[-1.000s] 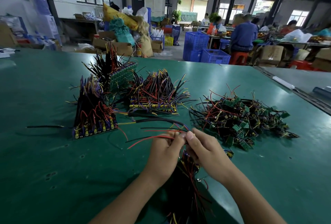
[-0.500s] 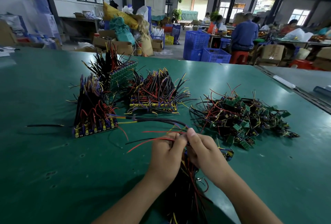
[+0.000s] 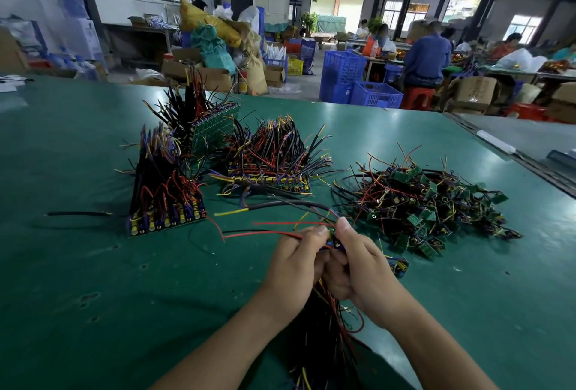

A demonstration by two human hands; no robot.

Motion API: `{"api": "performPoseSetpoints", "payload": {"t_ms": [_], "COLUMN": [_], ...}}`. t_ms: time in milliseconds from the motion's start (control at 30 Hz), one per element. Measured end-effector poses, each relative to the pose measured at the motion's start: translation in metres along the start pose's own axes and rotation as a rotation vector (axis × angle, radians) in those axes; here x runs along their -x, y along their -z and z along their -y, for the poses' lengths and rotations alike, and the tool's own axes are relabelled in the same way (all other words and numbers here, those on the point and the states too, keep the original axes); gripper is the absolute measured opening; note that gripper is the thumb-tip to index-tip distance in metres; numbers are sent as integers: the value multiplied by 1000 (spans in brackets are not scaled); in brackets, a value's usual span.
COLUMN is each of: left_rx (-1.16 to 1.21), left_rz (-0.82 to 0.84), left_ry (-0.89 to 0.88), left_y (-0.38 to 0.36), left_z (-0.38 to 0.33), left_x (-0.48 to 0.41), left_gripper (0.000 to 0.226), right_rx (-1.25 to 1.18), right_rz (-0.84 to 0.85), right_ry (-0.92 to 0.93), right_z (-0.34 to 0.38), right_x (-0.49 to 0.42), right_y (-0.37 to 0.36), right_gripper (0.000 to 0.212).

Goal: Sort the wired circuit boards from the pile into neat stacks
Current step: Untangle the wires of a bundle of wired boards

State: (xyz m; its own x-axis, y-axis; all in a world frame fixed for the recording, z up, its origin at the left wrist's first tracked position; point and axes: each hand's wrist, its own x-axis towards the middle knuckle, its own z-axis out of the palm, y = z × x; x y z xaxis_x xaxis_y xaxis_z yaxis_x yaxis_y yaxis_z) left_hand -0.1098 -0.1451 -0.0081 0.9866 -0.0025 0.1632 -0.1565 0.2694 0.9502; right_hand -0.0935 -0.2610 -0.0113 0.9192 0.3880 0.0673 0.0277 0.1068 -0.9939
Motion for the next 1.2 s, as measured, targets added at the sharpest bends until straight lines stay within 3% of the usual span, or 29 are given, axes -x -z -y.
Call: {"api": "performPoseSetpoints", "payload": {"t_ms": [233,433,767,1000,1100,1200], "left_rx": [50,-13,3,-105,-133,-175], "left_rz": [34,52,33,-97,-158,-170], "left_ry": [37,-34,-19,44,112,109], "left_y": [-2,-1,-1,9,12,13], "left_z": [-8,-10,-14,-1,4,7], "left_x": [3,4,5,-3,-8,-10], "left_gripper": [42,47,44,38,36,40], "right_rx": [21,185,-278,-577,-626,-521], "right_rz": [-69,-216,-70,-203,-232,-251], "right_ry": [1,221,40,-44,-77,-80], "right_z": [3,9,6,9,10,8], "right_x": [1,1,0,-5,-7,-7], "right_y": [-3,8,2,2,4,6], "right_gripper": [61,34,18,21,21,21]}}
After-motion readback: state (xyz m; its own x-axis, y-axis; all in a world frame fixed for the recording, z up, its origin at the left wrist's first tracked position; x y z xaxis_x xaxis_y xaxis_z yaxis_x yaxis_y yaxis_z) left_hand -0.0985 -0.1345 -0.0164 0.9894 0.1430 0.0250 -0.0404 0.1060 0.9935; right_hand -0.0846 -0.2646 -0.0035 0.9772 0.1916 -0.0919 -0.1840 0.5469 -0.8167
